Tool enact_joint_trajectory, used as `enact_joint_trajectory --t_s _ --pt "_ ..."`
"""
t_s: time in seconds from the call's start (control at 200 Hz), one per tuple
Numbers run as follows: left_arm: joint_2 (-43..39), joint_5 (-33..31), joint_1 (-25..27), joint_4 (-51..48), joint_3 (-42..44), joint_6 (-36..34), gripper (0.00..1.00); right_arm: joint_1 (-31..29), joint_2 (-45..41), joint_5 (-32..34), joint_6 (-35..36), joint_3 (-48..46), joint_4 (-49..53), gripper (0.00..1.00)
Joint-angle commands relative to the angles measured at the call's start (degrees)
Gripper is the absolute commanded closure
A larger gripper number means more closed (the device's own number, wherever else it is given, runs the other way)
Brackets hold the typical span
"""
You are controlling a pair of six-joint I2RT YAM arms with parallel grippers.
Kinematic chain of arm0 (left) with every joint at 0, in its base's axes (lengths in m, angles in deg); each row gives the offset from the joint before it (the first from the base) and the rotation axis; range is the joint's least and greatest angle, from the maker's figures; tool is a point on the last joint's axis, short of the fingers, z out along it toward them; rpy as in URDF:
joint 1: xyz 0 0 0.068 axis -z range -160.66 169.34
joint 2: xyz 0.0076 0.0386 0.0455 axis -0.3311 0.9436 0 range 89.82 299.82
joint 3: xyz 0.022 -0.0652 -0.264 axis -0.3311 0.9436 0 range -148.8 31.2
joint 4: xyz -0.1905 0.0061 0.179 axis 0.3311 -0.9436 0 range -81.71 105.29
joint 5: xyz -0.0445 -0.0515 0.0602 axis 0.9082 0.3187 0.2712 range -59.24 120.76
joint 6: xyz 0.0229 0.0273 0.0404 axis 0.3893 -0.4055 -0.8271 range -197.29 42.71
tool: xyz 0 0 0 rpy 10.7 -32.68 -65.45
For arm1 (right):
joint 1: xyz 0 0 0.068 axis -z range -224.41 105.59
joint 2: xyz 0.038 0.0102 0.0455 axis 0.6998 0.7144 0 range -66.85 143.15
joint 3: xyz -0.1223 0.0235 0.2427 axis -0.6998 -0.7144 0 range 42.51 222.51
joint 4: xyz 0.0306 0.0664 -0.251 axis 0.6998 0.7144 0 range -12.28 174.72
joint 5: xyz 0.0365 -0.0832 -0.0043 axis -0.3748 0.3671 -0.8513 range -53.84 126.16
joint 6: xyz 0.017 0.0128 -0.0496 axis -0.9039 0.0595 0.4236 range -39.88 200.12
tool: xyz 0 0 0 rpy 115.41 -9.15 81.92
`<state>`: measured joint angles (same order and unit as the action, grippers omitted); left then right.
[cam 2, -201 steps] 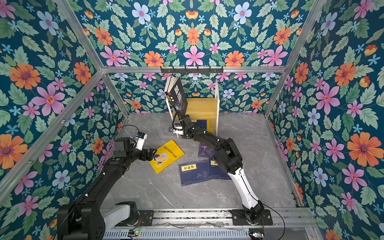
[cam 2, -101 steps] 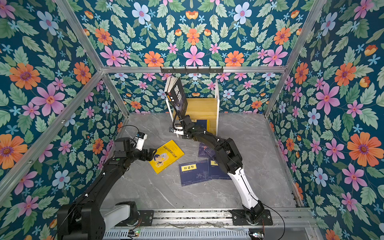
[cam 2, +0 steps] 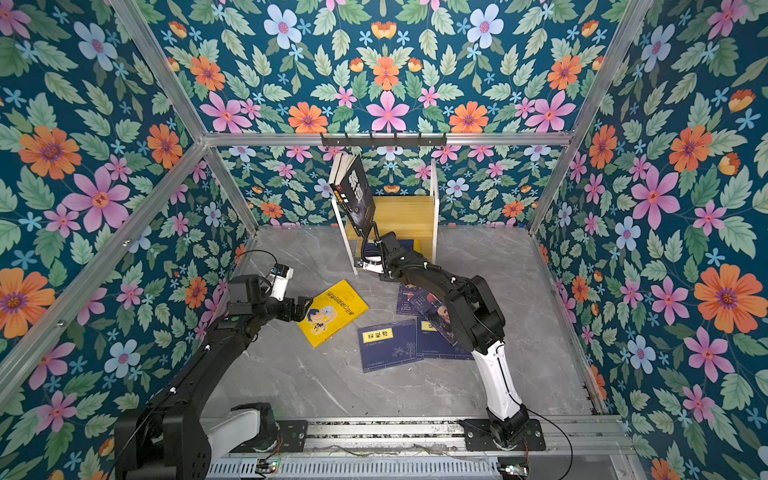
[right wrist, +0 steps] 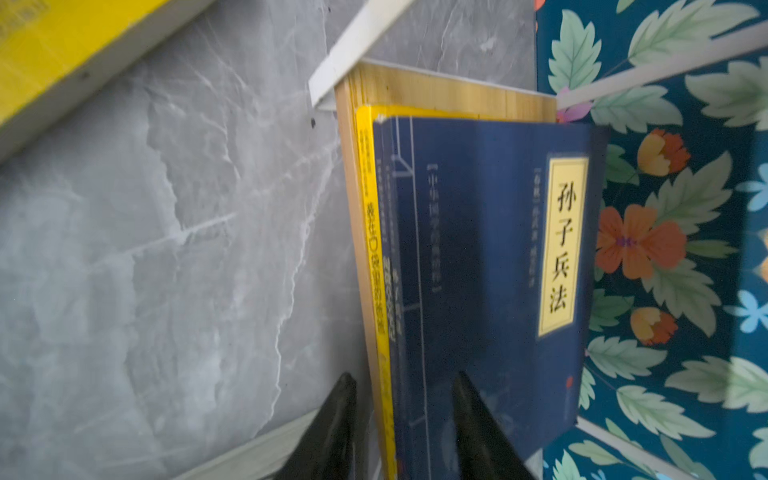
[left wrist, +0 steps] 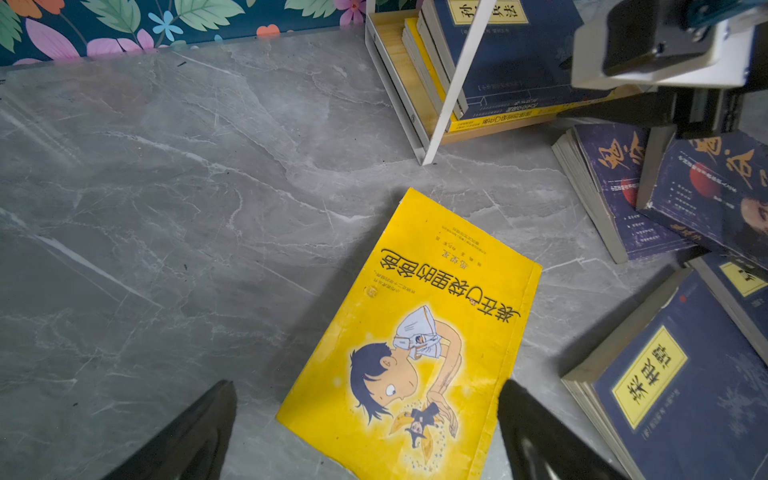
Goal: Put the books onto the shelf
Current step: 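Open the right gripper and withdraw it from the shelf toward the yellow book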
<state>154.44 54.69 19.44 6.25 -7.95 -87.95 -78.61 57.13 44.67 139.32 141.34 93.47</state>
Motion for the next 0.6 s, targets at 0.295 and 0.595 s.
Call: enact_joint_trajectory --t_s 0.295,0.595 --pt "0.32 -0.14 -0.79 -0.24 -0.57 4.13 0.0 1.68 -8.6 -5.77 -7.13 -6.53 -3.59 0.48" --pt "2.01 2.07 -2.87 1.27 -0.25 17.59 0.0 0.94 -22.24 -13.97 -30.22 -18.22 -3.77 0.24"
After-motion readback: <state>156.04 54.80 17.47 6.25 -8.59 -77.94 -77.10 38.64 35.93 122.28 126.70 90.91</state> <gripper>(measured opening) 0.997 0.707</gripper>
